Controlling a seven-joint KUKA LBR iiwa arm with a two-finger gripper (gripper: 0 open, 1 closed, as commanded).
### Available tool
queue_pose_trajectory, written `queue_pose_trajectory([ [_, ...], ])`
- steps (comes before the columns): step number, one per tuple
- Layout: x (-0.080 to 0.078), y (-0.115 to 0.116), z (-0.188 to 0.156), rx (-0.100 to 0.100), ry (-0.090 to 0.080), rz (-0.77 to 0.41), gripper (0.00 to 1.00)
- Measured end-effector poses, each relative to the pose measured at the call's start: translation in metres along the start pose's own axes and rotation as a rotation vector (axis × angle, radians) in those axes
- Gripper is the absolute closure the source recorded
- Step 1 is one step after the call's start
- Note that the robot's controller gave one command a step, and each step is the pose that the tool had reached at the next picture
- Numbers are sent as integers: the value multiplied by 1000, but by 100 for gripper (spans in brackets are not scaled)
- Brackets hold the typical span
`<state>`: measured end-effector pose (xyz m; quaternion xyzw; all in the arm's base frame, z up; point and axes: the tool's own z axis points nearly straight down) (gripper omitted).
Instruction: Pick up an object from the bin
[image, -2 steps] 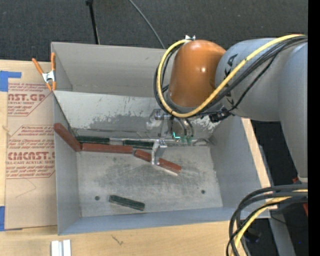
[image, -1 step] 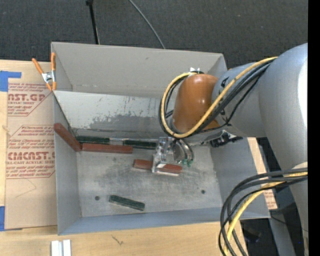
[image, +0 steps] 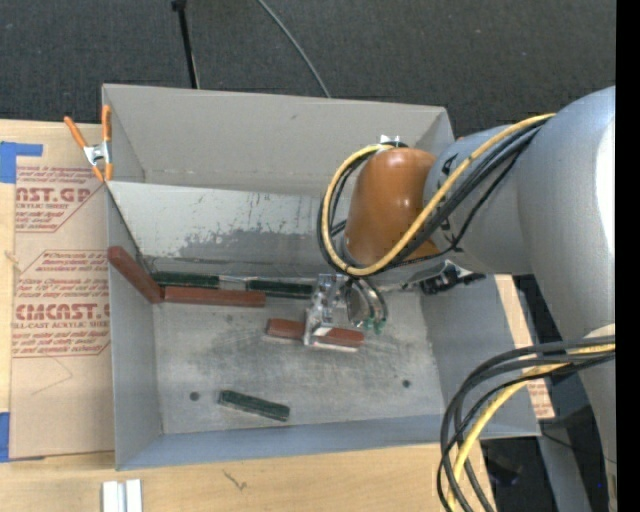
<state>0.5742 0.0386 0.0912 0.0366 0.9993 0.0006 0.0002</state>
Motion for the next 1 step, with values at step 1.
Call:
queue_pose_trajectory([
  [1, 2, 5, -121, 1, -2, -34, 100],
])
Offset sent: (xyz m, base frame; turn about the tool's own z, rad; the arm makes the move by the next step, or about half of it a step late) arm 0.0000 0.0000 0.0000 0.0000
